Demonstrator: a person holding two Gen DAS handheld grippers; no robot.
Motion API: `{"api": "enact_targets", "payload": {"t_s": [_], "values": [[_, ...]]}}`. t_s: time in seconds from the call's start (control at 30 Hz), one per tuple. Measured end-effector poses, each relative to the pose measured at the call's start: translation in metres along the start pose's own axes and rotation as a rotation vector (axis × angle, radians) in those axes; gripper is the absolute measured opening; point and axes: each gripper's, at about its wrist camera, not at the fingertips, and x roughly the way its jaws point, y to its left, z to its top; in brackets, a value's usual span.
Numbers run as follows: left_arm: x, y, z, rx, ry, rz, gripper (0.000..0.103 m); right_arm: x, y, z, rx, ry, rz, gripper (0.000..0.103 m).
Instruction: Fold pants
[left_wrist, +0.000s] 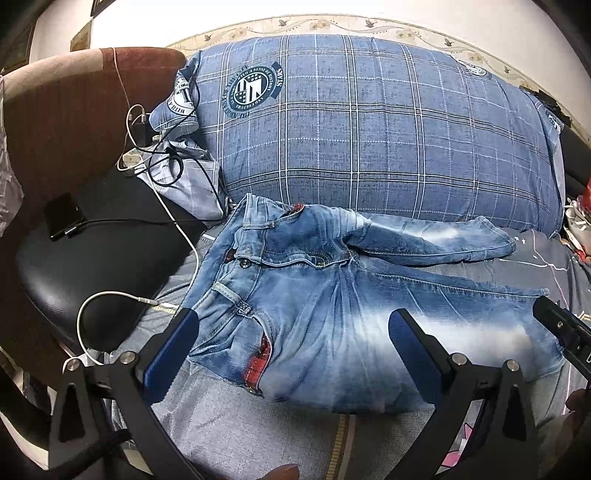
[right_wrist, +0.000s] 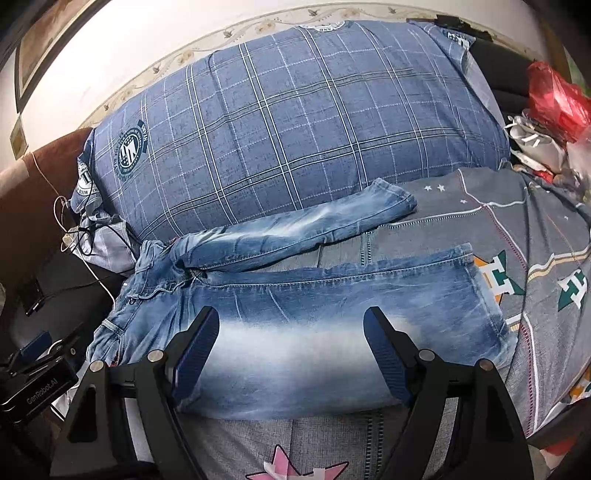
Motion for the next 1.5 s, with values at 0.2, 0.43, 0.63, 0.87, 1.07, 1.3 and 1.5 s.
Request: {"api": "enact_targets", "payload": {"t_s": [0.2, 0.43, 0.63, 0.87, 1.07, 1.3, 1.5], "values": [[0.001, -0.004, 0.000, -0.003, 0.009, -0.012, 0.102, 0.002, -0.003, 0.000, 0.018, -0.002, 0.024, 0.081], [0.000, -0.011, 0.000, -0.005, 0.016, -0.022, 0.102, -0.003, -0.011, 0.001, 0.052, -0.024, 0.015, 0.081], [-0.009, -0.013, 0.000, 0.002, -0.022, -0.022, 0.102, -0.009, -0.012, 0.004, 0.059, -0.032, 0.060, 0.082], [-0.008, -0.004, 0.010, -0.064, 0.008, -0.102, 0.102, -0.009, -0.015, 0.023, 0.059, 0.032, 0.118, 0.082], [-0.009, 0.000, 0.046, -0.085, 0.035, -0.156, 0.102, -0.004, -0.037, 0.061, 0.122, 0.078, 0.177, 0.082], [0.027, -0.016, 0.107, -0.094, 0.123, -0.237, 0.102, 0.009, -0.063, 0.138, 0.133, 0.110, 0.175, 0.082], [0.082, -0.046, 0.130, -0.092, 0.173, -0.284, 0.102, 0.059, -0.095, 0.163, 0.095, 0.183, 0.182, 0.082]]}}
